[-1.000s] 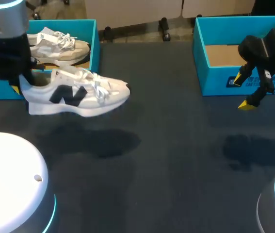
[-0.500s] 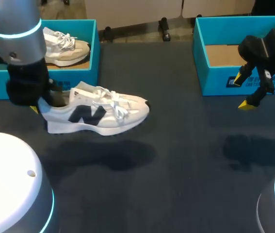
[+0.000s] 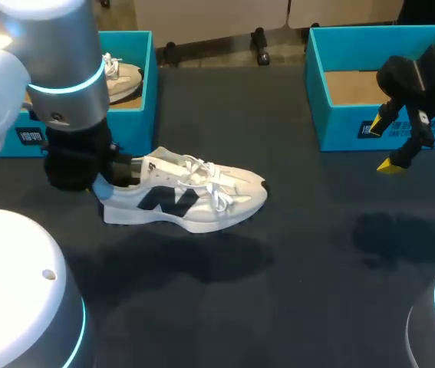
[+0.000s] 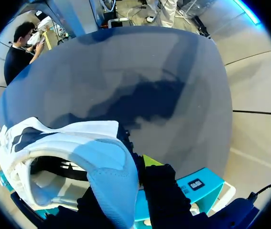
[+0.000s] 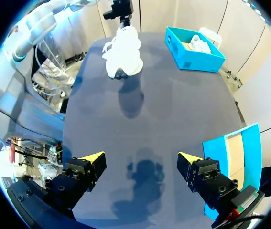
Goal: Take the shoe out of the shoebox, open the shoe tongue, remove and reinsert the insole, then place the shoe into the shoebox
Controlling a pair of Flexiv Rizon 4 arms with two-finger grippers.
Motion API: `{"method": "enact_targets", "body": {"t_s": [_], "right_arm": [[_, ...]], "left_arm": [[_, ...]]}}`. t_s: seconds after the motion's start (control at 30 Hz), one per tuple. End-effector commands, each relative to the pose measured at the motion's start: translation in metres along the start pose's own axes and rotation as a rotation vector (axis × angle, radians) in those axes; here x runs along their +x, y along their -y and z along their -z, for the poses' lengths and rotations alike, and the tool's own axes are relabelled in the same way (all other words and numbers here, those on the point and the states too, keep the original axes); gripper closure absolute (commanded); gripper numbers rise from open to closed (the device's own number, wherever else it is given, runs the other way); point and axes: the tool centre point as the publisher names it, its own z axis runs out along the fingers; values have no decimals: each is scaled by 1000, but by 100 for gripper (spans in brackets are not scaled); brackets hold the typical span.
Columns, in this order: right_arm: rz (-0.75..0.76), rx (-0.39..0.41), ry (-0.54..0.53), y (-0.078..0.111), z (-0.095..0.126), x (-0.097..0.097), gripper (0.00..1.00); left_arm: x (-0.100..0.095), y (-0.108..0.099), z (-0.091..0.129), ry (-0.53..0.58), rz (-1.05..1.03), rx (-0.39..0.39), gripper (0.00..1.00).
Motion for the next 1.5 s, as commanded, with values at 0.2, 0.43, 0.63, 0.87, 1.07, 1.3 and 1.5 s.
{"method": "enact_targets", "body": {"t_s": [0.2,0.43,0.63,0.87,1.07,1.3,1.5], "right_arm": [[-1,3,-2,-1,-1,-1,0],[-1,3,-2,-1,-1,-1,0],[-1,3,-2,-1,-1,-1,0],[-1,3,-2,-1,-1,-1,0],[-1,3,-2,-1,-1,-1,0],[-1,3,-2,-1,-1,-1,0],[-1,3,-2,-1,-1,-1,0]], "left_arm": [[-11,-17,-33,-6,26,34,100],[-18,-23,-66,-7,49,10,100],[-21,-27,-91,-37,52,22,100],[-24,-26,-114,-52,59,26,100],[-28,-25,-131,-66,63,31,100],[-30,-18,-143,-80,80,14,100],[-28,-16,-145,-81,91,19,56]]}}
